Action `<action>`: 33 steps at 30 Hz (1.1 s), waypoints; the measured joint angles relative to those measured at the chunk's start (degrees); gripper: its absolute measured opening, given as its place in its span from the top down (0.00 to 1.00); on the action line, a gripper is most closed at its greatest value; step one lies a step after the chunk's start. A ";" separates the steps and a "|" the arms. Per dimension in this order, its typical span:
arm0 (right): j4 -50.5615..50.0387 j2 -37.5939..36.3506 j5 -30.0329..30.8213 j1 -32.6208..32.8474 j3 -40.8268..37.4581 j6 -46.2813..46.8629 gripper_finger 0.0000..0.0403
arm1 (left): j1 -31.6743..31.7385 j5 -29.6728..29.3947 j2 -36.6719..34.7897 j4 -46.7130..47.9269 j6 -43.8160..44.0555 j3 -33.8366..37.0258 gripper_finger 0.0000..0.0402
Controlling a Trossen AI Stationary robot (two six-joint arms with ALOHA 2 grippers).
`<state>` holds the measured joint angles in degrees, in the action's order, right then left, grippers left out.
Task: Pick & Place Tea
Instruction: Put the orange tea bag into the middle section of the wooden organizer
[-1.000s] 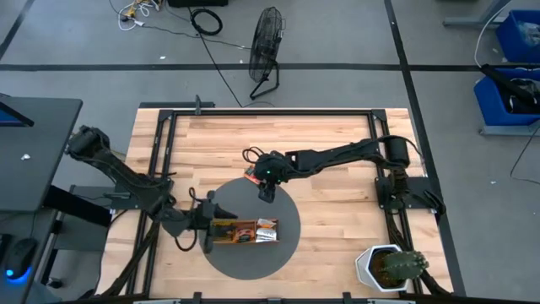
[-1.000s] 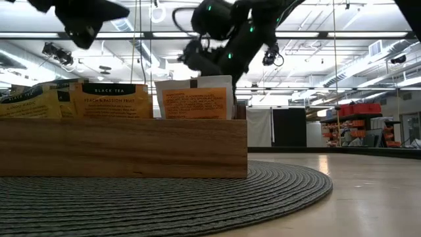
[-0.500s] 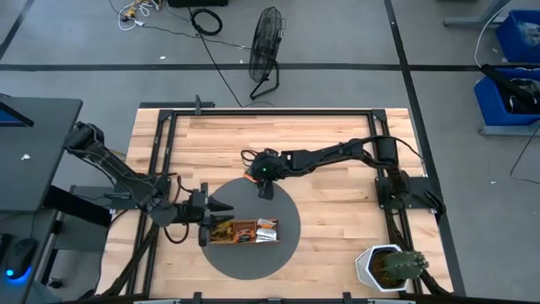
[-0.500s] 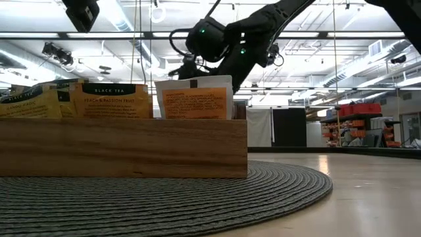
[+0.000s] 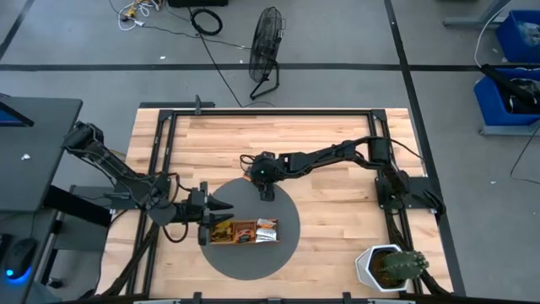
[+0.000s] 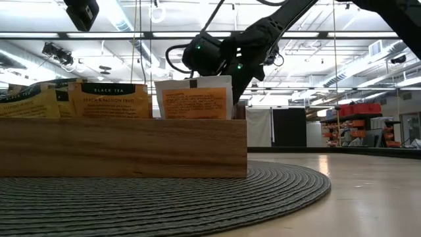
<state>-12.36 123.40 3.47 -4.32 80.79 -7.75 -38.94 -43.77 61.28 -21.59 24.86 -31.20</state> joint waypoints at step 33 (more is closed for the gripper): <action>-9.76 -6.91 -0.89 -0.61 1.19 -7.91 0.99 | 0.24 -8.18 -0.22 -1.41 -10.58 0.00 0.69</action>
<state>-22.11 116.49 2.58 -4.93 81.98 -15.65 -38.69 -51.95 61.06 -22.99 14.29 -31.20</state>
